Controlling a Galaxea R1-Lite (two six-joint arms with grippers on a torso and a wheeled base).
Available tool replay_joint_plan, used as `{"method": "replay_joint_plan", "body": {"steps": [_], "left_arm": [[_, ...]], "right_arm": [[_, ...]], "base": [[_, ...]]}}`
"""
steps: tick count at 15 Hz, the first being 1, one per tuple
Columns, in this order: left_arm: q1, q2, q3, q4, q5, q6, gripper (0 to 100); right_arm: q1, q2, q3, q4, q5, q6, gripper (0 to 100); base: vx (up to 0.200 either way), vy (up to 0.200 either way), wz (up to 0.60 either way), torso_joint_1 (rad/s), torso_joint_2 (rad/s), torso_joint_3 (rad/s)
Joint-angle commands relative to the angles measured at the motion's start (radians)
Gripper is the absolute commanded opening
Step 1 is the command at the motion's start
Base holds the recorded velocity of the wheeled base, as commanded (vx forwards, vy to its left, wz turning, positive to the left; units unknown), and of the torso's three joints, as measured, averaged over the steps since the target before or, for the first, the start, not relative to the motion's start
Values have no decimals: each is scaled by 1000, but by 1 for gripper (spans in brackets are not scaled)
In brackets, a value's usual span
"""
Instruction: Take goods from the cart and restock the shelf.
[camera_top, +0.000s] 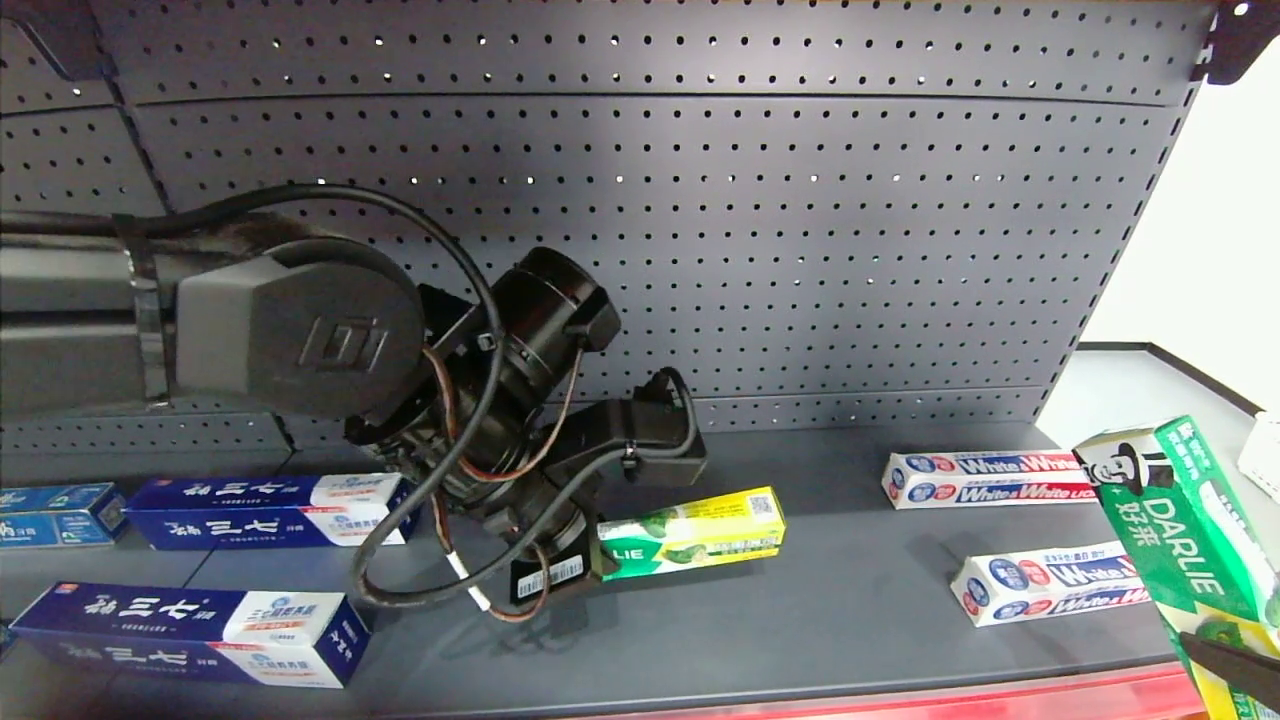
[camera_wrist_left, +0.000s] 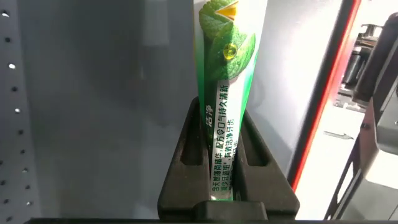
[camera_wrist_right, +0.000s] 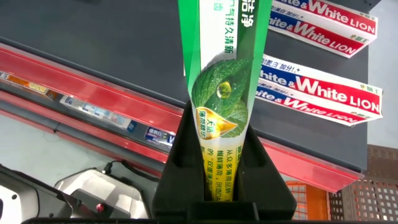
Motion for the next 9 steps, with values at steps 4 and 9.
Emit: {"method": "replay_joint_plan", "body": {"steps": [4,9], "left_arm": [[-16,-64,100,-7,0,9,0],[-16,-64,103,-1,-3,49,0]], "right_arm": [[-1,-14,1,4,0,0,0],[-1,-16,-2,3,-2,-1,0]], "base": [[0,0,0,0,0,0],[0,0,0,0,0,0]]}}
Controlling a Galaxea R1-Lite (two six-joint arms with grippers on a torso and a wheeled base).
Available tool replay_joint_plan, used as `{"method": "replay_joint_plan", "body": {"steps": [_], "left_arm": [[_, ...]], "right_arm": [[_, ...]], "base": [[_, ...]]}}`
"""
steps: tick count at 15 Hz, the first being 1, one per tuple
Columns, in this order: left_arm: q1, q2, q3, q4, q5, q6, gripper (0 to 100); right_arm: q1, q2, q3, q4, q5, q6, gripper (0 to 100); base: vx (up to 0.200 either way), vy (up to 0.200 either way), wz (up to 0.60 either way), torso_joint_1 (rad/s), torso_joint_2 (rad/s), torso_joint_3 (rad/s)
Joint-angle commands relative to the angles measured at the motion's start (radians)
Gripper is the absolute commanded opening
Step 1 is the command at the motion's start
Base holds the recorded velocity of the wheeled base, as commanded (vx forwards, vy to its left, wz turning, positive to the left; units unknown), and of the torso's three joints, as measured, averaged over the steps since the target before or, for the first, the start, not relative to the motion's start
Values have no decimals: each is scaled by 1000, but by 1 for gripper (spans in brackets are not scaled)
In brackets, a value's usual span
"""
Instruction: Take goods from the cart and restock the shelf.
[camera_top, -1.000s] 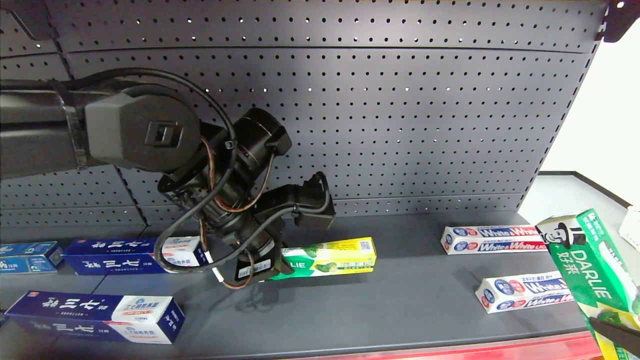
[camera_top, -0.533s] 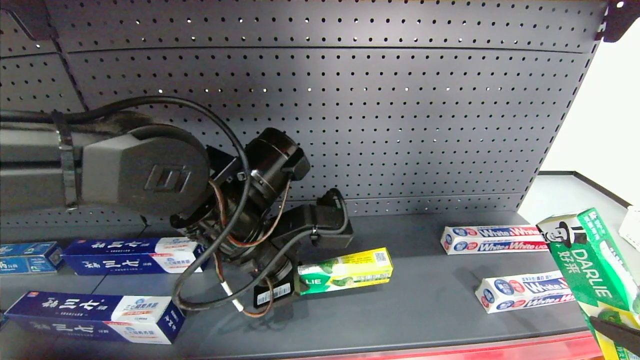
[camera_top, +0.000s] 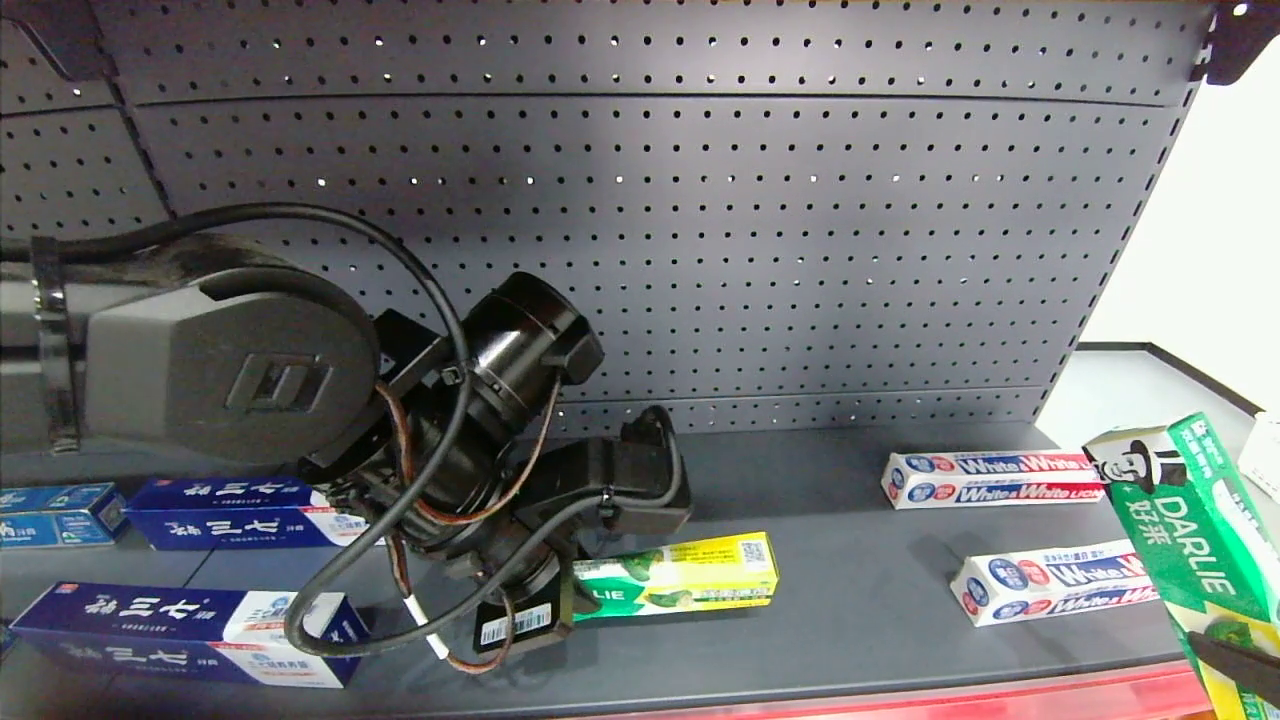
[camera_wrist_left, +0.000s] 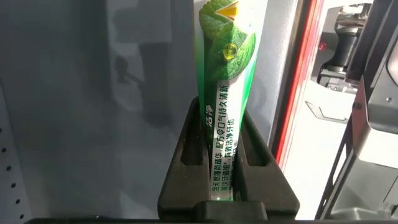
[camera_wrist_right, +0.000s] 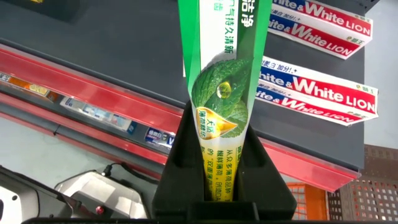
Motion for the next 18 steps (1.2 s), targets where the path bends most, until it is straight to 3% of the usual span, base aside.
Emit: {"method": "replay_joint_plan", "body": {"steps": [1,7,10,18], "left_arm": [[-1,0,13,-1,0,1,0],[-13,17,37,-9,-5,-1,0],[-16,22,40,-9,-53,1,0],[-18,25,42,-7,-51,1,0]], "right_arm": [[0,-1,-1,-1,0,-1,0],[-1,-1,1,-1,0,1,0],[-1,-1,1,-1,0,-1,0],[-1,-1,2,-1,0,-1,0]], "base": [[0,0,0,0,0,0],[0,0,0,0,0,0],[0,0,0,0,0,0],[0,0,0,0,0,0]]}}
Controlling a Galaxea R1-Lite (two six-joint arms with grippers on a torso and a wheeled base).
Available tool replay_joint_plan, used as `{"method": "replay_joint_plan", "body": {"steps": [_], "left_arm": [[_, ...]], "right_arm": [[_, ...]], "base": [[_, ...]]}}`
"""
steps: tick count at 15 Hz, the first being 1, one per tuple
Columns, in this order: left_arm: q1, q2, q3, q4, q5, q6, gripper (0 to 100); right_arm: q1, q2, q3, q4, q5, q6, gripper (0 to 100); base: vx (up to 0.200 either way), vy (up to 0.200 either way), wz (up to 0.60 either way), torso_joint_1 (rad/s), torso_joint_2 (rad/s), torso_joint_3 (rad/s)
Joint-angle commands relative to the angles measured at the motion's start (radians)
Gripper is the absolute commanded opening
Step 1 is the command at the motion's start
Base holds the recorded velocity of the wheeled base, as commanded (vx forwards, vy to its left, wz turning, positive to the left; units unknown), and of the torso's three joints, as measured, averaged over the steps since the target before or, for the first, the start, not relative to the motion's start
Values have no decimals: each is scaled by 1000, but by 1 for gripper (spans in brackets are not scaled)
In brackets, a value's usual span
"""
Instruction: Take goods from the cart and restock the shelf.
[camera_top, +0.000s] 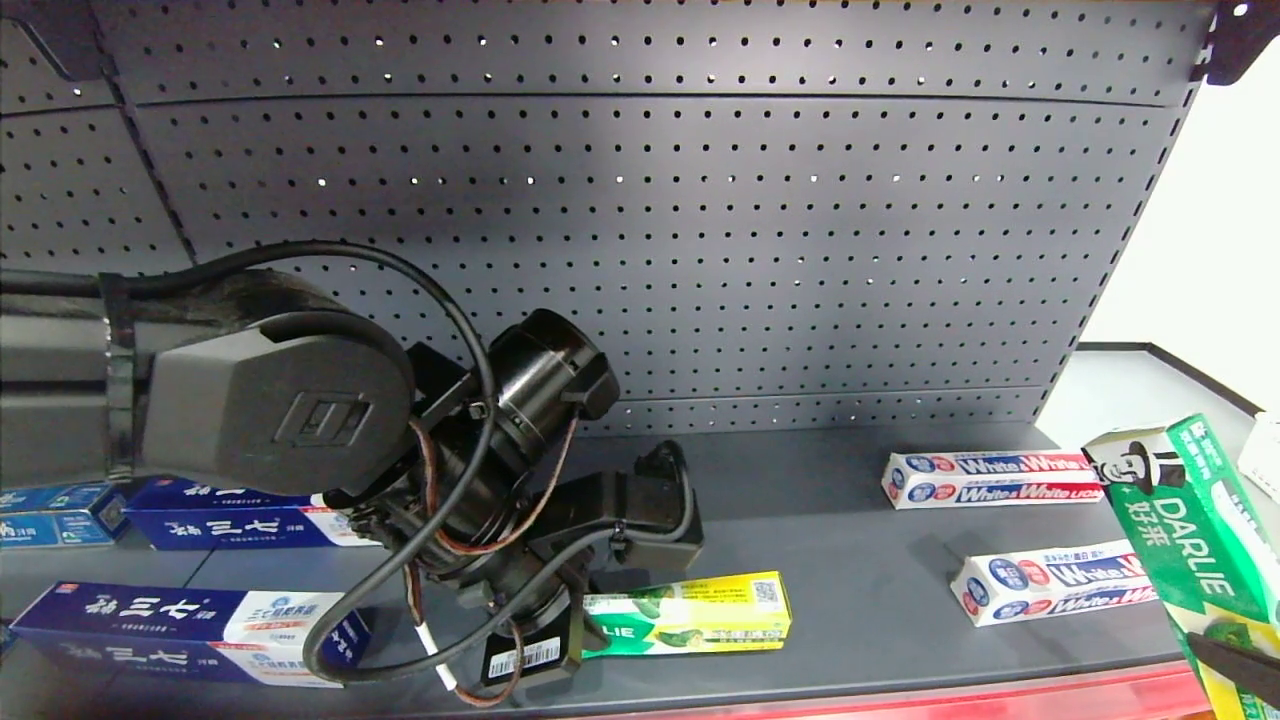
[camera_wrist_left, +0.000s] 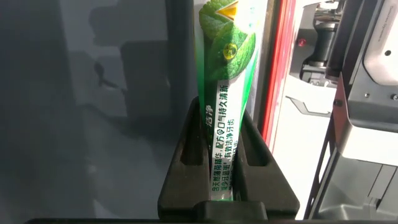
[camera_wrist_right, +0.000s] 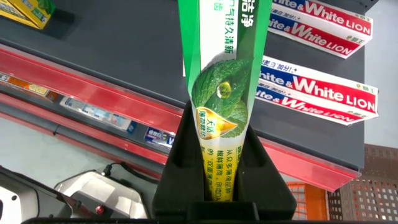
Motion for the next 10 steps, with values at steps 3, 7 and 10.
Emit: {"method": "replay_joint_plan", "body": {"steps": [3,7,10], "left_arm": [[4,0,-6,-1,-1,-1,0],[-2,0,3,-1,-3,0,0],[2,1,3,-1,0,20,0]], "right_arm": [[0,4,-10,0,0,-1,0],[0,3,-5,0,0,-1,0],[0,3,-4,0,2,-1,0]], "base": [[0,0,0,0,0,0],[0,0,0,0,0,0],[0,0,0,0,0,0]]}}
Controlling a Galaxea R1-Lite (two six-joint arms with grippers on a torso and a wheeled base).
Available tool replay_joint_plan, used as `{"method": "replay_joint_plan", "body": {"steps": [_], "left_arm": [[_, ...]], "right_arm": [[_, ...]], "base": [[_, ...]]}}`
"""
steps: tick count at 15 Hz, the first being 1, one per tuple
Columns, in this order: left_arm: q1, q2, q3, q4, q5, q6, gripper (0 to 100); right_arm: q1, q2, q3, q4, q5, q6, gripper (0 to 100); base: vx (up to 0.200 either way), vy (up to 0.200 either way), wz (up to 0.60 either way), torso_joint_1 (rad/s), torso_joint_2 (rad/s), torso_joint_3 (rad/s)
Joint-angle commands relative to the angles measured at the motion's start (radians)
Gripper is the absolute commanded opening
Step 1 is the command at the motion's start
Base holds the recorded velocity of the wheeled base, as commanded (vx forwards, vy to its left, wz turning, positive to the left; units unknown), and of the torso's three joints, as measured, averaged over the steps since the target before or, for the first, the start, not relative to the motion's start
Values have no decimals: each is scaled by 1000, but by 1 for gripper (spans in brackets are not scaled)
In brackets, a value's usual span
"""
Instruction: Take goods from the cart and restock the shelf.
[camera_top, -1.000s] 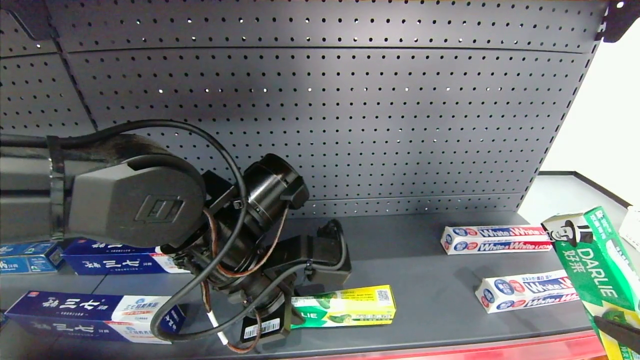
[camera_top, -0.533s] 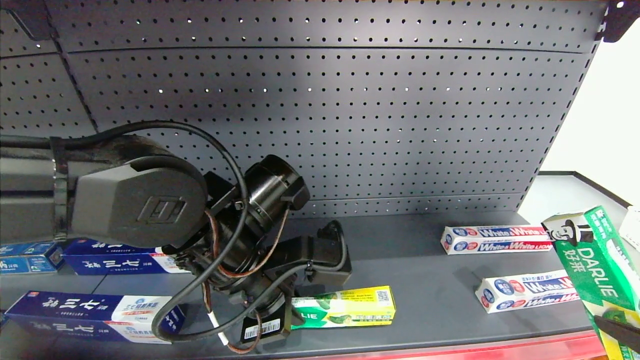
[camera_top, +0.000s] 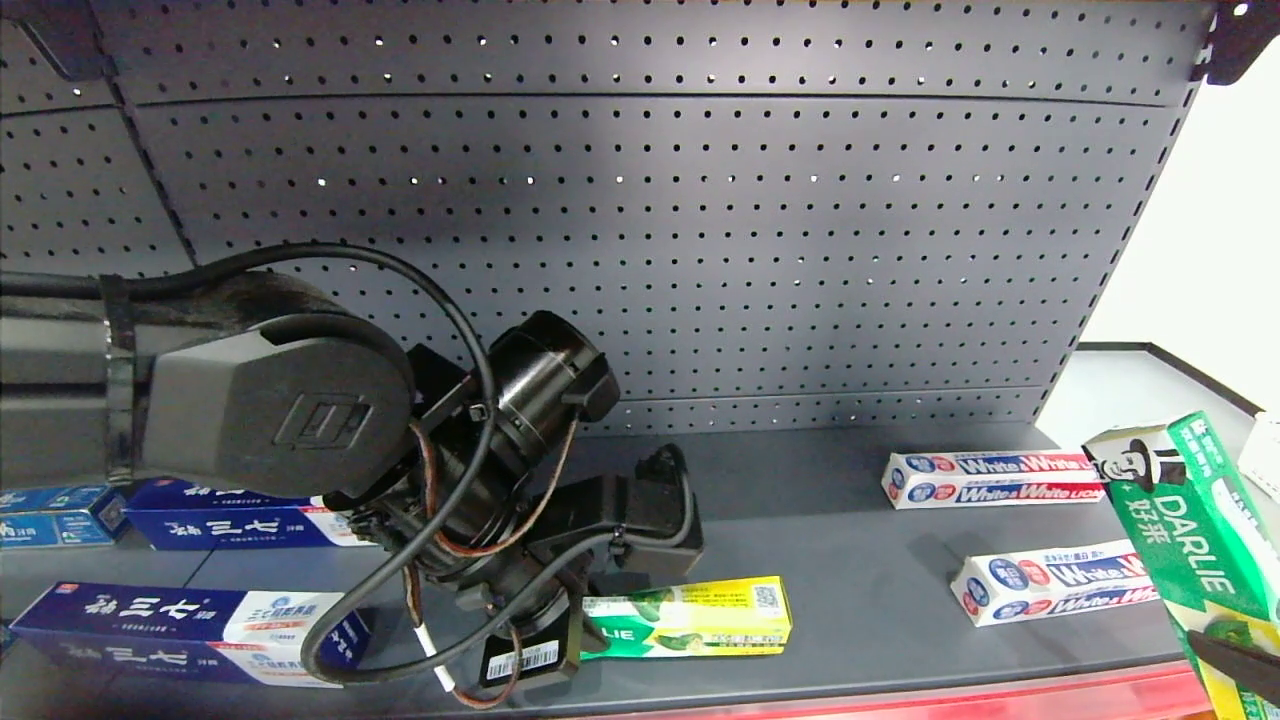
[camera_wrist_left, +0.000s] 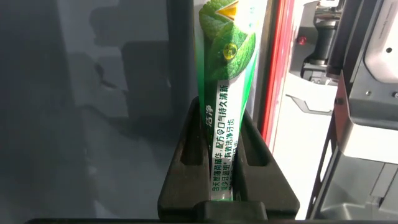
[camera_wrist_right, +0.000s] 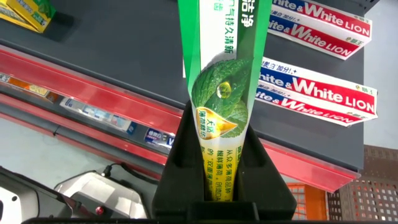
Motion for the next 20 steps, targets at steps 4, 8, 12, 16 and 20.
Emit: {"method": "replay_joint_plan", "body": {"steps": [4,8,12,16,20], "left_arm": [[1,3,1,0,1,4,0],[1,3,1,0,1,3,0],[1,3,6,-2,1,3,100],[1,2,38,-58,1,3,100],[1,-3,46,-71,2,4,100]], "right_arm": [[1,3,2,0,1,-1,0],[2,3,3,0,1,-1,0],[1,3,5,0,1,-1,0],[1,3,5,1,2,-1,0],[1,5,3,1,1,-1,0]], "base": [[0,0,0,0,0,0],[0,0,0,0,0,0],[0,0,0,0,0,0],[0,0,0,0,0,0],[0,0,0,0,0,0]]}}
